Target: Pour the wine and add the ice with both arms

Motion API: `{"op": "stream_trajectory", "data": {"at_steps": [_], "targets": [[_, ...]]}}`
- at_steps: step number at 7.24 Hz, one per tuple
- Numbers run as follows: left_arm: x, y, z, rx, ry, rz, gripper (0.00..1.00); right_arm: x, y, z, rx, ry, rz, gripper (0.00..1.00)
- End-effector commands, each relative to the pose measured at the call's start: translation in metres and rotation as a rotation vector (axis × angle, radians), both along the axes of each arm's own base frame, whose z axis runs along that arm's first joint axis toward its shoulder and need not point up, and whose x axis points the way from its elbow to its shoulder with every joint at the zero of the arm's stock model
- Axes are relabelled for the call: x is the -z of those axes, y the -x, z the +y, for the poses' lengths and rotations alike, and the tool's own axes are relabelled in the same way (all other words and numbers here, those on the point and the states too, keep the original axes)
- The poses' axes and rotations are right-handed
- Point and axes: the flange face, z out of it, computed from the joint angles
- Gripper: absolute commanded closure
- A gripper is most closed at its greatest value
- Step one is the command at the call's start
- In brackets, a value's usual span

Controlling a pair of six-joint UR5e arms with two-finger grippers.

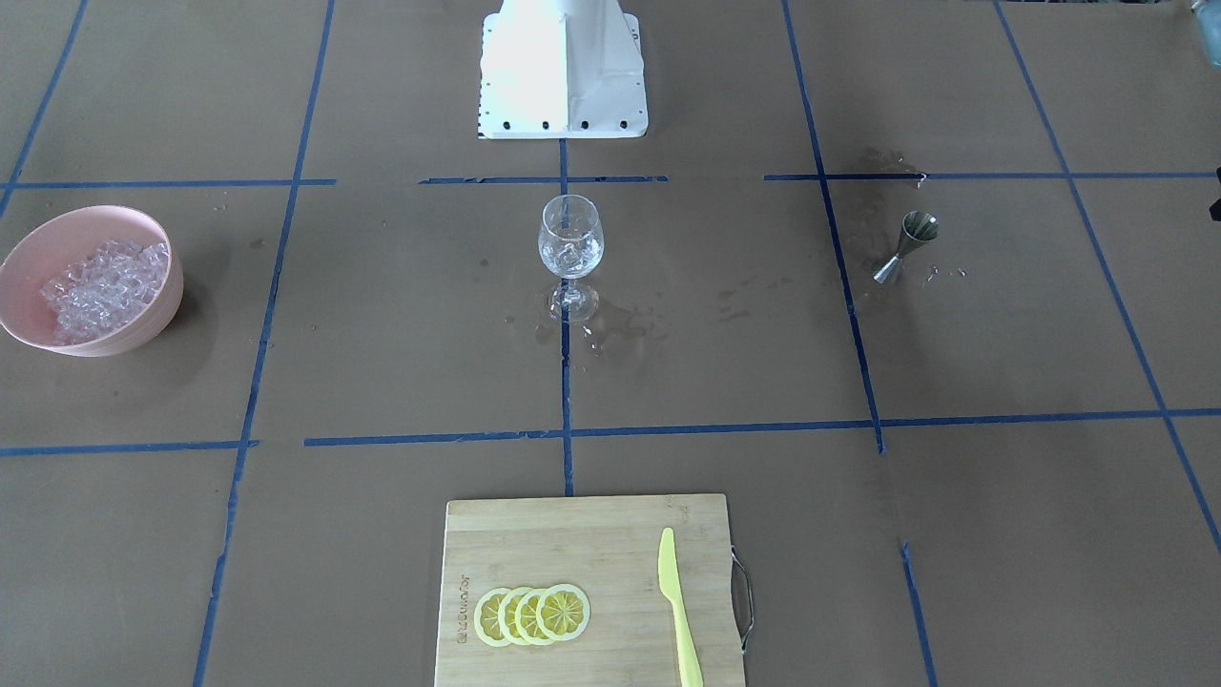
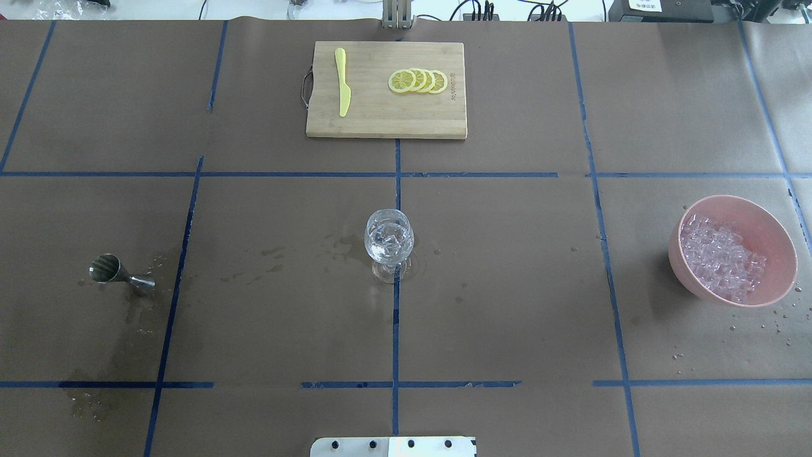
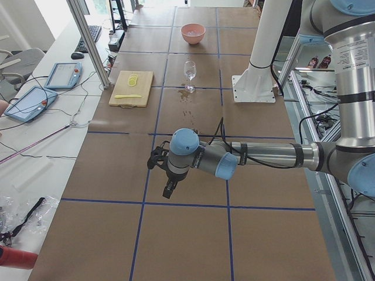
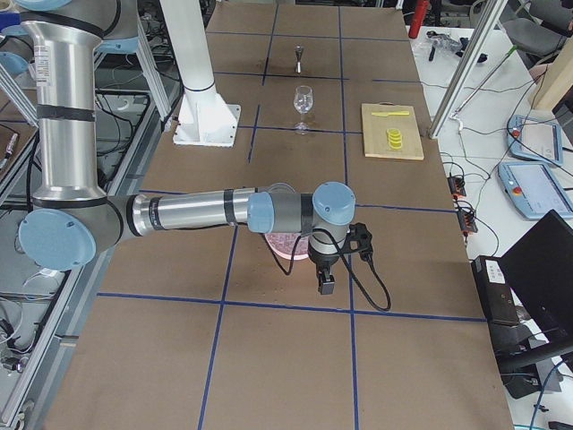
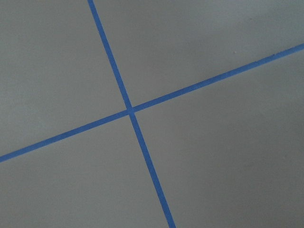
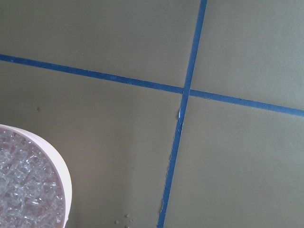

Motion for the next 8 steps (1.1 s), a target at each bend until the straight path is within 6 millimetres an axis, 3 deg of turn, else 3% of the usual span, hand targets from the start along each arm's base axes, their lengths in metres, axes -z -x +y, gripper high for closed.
{"op": "stream_trajectory", "data": {"at_steps": [1,4,7,8], "targets": [[0.000,0.000,0.004,0.004,-0.012,0.005,0.00,0.003,0.001,-0.002,-0.002,0.002,-0.005,0.00],[-0.001,-0.001,-0.003,-0.009,0.131,0.039,0.00,0.007,0.006,-0.003,0.001,0.024,-0.036,0.00],[0.005,-0.002,-0.006,-0.010,0.122,0.040,0.00,0.003,0.008,-0.004,0.002,0.026,-0.036,0.00],[0.003,-0.003,-0.012,-0.011,0.125,0.040,0.00,0.010,0.010,-0.005,0.004,0.012,-0.066,0.00]]}}
